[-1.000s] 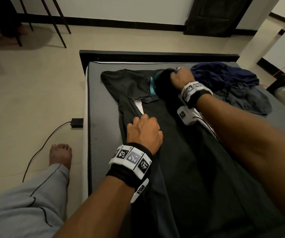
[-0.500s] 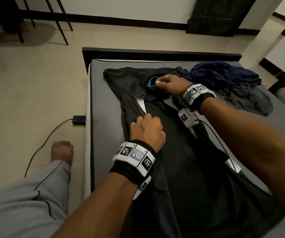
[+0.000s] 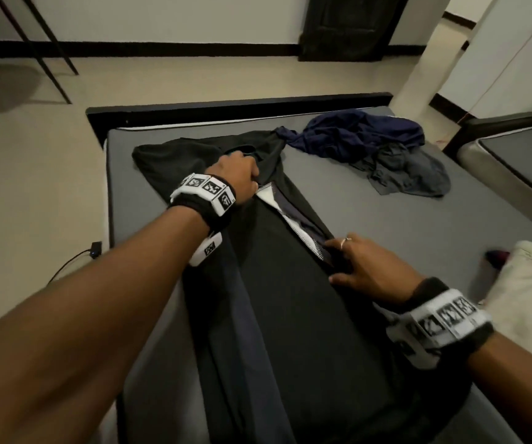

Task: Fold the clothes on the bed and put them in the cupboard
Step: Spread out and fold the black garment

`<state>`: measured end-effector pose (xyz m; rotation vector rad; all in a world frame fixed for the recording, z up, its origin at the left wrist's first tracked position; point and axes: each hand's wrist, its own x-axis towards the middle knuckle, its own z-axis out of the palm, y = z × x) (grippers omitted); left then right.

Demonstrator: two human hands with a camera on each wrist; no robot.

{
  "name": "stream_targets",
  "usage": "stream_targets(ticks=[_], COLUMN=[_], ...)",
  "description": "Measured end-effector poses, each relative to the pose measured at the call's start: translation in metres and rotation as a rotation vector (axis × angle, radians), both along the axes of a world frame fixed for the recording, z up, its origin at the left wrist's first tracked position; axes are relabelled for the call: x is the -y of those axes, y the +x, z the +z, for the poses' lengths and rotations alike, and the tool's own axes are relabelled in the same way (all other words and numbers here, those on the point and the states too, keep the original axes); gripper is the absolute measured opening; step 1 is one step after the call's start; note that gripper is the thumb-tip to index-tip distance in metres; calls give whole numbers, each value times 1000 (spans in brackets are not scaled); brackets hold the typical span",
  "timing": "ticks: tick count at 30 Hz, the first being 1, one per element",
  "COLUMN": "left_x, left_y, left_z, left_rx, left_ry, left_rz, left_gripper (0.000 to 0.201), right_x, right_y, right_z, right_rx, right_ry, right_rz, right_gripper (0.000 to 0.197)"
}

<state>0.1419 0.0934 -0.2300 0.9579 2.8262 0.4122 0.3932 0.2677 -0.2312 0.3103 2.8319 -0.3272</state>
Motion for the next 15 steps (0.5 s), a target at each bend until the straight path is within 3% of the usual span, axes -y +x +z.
stream_targets(ticks=[5,8,11,13,15], left_x=[-36,-45,-48,-48,-39], left_y=[-51,-72,-92,-105,-122], left_z=[-27,-29,-25,-21,-19], left_rx=[-204,-163,-52,-2,37], left_ry=[-35,13,36,1,-36], left_rz=[67,162,260,291,277], left_gripper=[55,72,81,77,57], right_x=[-5,-1,4,6,7], right_y=[75,98,109,114,119], right_z=[-13,-12,-1,9,15], right_rx=[-15,47,140,146,111], right_ry=[-64,-85,-14,29,-23], right_rz=[-193,-316,-401,-418,-463], right_gripper=[61,49,25,22,26])
